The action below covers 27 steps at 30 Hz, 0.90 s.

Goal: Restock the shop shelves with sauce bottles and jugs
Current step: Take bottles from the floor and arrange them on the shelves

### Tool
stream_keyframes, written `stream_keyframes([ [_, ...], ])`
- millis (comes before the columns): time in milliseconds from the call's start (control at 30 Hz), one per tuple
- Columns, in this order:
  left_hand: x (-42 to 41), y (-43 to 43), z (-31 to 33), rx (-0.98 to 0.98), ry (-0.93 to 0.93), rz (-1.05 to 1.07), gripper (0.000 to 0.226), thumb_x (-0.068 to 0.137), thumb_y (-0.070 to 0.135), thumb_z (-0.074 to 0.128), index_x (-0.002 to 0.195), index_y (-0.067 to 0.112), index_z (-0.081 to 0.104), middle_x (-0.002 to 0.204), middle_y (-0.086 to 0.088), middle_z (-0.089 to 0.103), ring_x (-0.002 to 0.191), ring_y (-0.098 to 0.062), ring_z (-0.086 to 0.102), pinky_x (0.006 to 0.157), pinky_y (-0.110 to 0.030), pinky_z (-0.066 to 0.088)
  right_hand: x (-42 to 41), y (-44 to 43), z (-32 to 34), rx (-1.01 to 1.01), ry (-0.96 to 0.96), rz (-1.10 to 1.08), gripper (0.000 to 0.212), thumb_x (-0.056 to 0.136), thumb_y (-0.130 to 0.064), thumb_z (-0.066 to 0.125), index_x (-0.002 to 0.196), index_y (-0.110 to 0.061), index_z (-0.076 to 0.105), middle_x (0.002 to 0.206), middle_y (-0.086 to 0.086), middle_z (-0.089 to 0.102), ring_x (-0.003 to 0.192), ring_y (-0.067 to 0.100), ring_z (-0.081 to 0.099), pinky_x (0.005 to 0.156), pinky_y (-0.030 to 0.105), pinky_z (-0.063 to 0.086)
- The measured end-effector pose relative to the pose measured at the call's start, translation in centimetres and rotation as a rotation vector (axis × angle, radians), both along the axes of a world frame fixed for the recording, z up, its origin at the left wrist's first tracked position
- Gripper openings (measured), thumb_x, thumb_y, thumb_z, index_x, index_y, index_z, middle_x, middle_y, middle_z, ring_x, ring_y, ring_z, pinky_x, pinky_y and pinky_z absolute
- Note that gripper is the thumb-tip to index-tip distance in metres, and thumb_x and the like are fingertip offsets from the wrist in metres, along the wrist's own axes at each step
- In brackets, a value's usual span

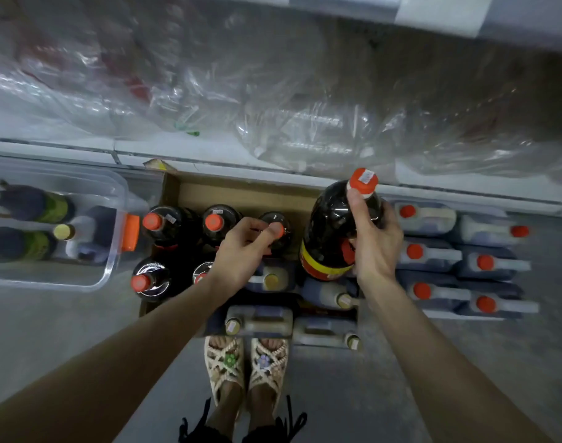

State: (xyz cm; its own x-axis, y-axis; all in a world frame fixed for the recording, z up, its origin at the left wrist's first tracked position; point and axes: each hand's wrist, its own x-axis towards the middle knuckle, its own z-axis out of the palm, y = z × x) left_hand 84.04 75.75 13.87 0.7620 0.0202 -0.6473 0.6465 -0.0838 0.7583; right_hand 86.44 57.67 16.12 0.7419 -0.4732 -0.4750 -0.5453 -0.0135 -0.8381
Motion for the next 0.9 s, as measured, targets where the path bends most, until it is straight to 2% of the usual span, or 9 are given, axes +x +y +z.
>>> stream_keyframes([
  [67,0.5,-0.5,3.9,-0.052,0.003,-0.006,0.024,0.091,0.037,0.059,0.099,0.015,0.059,0.100,-0.008,0.068,0.089,-0.019,0.065,0.067,-0.016,0.049,0.2,-0.3,5.1,-0.018,-0.018,0.090,0.033,0.066,-0.060,0.076,0.091,-0.038,0.068,0.092,-0.014,0.072,0.094,0.003,0.066,0.093,0.033,0.051],
  [133,1.2,-0.7,8.3,-0.109,0.005,-0.047,0.038,0.088,0.043,0.062,0.113,0.015,0.056,0.112,-0.009,0.065,0.099,-0.022,0.065,0.077,-0.023,0.049,0.3,-0.6,10.5,0.012,-0.076,0.146,0.021,0.070,-0.048,0.078,0.085,-0.035,0.070,0.087,-0.013,0.073,0.090,0.004,0.067,0.089,0.030,0.052],
  [267,2.7,-0.3,17.3,-0.272,-0.072,-0.264,0.093,0.052,0.063,0.081,0.132,0.034,0.044,0.128,0.003,0.058,0.116,-0.010,0.058,0.099,-0.035,0.046,0.7,-0.4,22.0,0.036,-0.180,0.267,0.037,0.055,-0.054,0.083,0.081,-0.030,0.073,0.084,-0.010,0.074,0.086,0.007,0.069,0.082,0.029,0.052],
  [333,3.4,-0.1,22.0,-0.376,-0.133,-0.340,0.112,0.044,0.059,0.088,0.140,0.029,0.039,0.136,-0.002,0.055,0.122,-0.014,0.055,0.104,-0.037,0.043,1.1,-0.2,27.4,0.062,-0.228,0.317,0.037,0.054,-0.053,0.085,0.080,-0.028,0.075,0.086,-0.007,0.075,0.087,0.009,0.070,0.084,0.031,0.053],
  [467,4.6,0.6,33.0,-0.459,-0.312,-0.468,0.106,0.049,0.050,0.090,0.136,0.010,0.044,0.130,-0.003,0.060,0.121,-0.016,0.055,0.098,-0.031,0.045,2.1,0.8,38.1,0.057,-0.341,0.444,0.038,0.052,-0.059,0.079,0.077,-0.030,0.077,0.090,-0.006,0.075,0.094,0.013,0.068,0.098,0.040,0.050],
  [600,4.7,2.1,44.9,-0.462,-0.457,-0.493,0.095,0.041,0.048,0.092,0.122,0.017,0.052,0.114,0.009,0.069,0.112,-0.007,0.061,0.091,-0.020,0.047,2.8,2.5,49.1,0.063,-0.471,0.538,0.041,0.050,-0.062,0.073,0.076,-0.030,0.078,0.090,-0.002,0.076,0.093,0.016,0.070,0.090,0.038,0.052],
  [700,4.1,3.5,52.1,-0.400,-0.598,-0.390,0.099,0.041,0.049,0.092,0.125,0.016,0.052,0.115,0.007,0.069,0.112,-0.009,0.061,0.091,-0.022,0.047,2.8,4.1,56.5,0.066,-0.559,0.639,0.037,0.056,-0.060,0.075,0.076,-0.029,0.078,0.090,-0.002,0.076,0.091,0.015,0.070,0.086,0.037,0.052],
  [767,3.9,4.4,56.2,-0.341,-0.672,-0.324,0.101,0.039,0.044,0.094,0.125,0.011,0.054,0.115,0.001,0.069,0.112,-0.015,0.062,0.092,-0.026,0.048,2.8,5.2,60.8,0.056,-0.614,0.715,0.047,0.058,-0.065,0.077,0.081,-0.024,0.078,0.094,-0.001,0.076,0.096,0.016,0.070,0.091,0.038,0.052],
  [900,3.7,6.3,63.0,-0.257,-0.763,-0.190,0.077,0.044,0.029,0.083,0.116,0.013,0.060,0.113,-0.004,0.070,0.111,-0.022,0.063,0.095,-0.035,0.048,2.7,7.2,67.8,0.064,-0.721,0.800,0.040,0.058,-0.056,0.070,0.082,-0.024,0.075,0.094,-0.003,0.076,0.094,0.012,0.070,0.089,0.032,0.053],
])
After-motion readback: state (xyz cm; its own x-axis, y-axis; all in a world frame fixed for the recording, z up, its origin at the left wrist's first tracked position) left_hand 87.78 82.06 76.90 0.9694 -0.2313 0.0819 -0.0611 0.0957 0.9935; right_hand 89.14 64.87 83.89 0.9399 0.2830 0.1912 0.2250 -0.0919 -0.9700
